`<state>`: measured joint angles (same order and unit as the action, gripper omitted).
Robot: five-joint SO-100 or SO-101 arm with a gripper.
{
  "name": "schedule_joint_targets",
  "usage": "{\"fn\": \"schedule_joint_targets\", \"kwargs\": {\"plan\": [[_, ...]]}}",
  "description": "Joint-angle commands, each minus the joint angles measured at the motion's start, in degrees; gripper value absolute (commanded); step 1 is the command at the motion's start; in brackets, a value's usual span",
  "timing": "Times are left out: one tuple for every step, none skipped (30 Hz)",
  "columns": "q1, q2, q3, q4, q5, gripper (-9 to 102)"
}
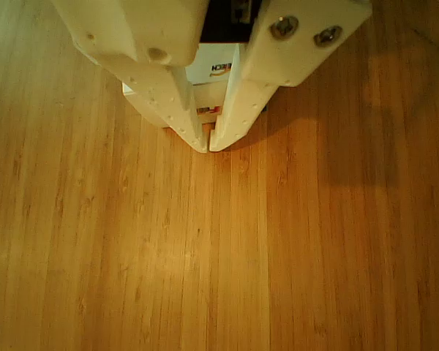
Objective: Push the box on top of the target
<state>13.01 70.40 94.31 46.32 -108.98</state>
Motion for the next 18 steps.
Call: {"fn": "schedule_joint_targets", "kwargs": {"plan": [[0.53,5.1,0.97,-0.18,-0.53,0],[0.53,5.45,1.41,-0.18,-0.53,0],[0.53,5.98,2.02,-0.18,-0.7,0],[0.53,6.5,2.55,-0.18,-0.79,0],[0.53,6.94,3.08,-0.18,-1.05,0],[0.62,7.38,3.6,-0.18,-1.32,0],[0.79,7.82,4.13,-0.26,-1.49,0],[1.05,8.17,4.48,-0.44,-1.58,0],[1.23,8.44,4.66,-0.79,-1.76,0],[1.49,8.53,4.66,-0.97,-1.85,0],[1.85,8.61,4.31,-1.23,-1.67,0],[2.11,8.61,4.04,-1.58,-1.41,0],[2.29,8.61,3.87,-2.02,-1.14,0],[2.55,8.61,3.87,-2.64,-0.97,0],[2.72,8.61,3.78,-3.16,-0.7,0],[2.9,8.61,3.78,-3.69,-0.26,0],[2.99,8.61,3.78,-4.22,0.09,0],[3.08,8.61,3.78,-4.66,0.35,0]]}}
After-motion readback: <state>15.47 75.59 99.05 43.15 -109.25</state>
